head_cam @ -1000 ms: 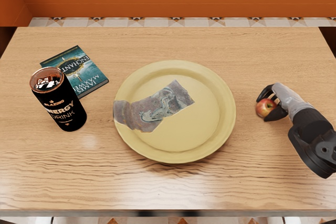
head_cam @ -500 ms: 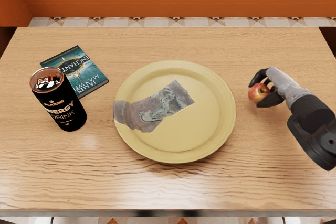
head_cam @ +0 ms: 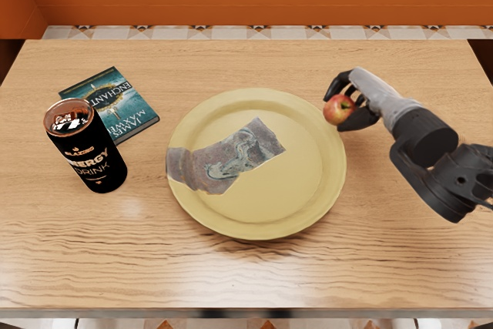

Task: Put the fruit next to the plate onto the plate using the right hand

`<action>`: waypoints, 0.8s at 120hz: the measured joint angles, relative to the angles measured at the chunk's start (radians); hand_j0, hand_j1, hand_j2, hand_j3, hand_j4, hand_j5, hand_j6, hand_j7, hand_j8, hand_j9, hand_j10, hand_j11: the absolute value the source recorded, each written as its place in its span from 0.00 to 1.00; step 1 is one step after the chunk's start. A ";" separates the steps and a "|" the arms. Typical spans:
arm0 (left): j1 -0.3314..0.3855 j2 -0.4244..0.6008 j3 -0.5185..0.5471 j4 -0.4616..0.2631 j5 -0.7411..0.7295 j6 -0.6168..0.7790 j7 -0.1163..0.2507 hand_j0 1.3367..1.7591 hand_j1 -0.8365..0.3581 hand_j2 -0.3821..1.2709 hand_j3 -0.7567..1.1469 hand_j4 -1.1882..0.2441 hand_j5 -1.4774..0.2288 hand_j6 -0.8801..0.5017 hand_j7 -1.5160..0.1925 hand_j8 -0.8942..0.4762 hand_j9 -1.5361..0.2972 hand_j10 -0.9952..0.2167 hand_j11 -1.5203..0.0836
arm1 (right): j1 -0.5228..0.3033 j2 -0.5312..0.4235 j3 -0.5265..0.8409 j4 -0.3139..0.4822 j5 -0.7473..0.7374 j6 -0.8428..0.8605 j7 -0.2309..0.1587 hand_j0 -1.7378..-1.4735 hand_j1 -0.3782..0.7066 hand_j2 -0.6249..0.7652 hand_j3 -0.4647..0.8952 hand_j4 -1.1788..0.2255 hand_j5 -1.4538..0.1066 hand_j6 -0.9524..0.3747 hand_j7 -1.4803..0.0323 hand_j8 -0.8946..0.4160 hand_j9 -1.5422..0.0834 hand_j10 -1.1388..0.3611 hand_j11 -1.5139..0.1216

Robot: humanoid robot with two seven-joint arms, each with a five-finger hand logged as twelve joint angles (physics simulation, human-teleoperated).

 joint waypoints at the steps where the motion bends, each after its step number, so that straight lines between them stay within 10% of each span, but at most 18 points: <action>1: 0.000 0.000 0.000 0.000 0.000 0.000 0.000 0.76 0.97 0.23 0.40 0.82 0.85 0.62 0.87 0.64 0.82 0.81 0.93 | 0.002 0.004 0.000 0.000 0.000 0.000 0.000 0.32 0.56 0.54 0.34 0.40 0.27 0.43 0.34 0.40 0.32 0.30 0.30; 76: 0.054 0.000 -0.001 0.000 0.000 0.000 0.000 0.76 0.97 0.23 0.40 0.82 0.85 0.62 0.87 0.64 0.82 0.81 0.93 | 0.087 0.315 -0.051 -0.115 0.032 0.003 0.000 0.31 0.58 0.61 0.34 0.41 0.24 0.45 0.31 0.42 0.29 0.30 0.27; 96: 0.052 0.000 -0.001 0.000 0.000 0.000 0.000 0.76 0.97 0.23 0.40 0.82 0.85 0.62 0.87 0.64 0.82 0.81 0.93 | 0.092 0.328 -0.054 -0.123 0.027 -0.008 0.000 0.31 0.31 0.52 0.34 0.61 0.59 0.58 0.65 0.54 0.63 0.53 0.60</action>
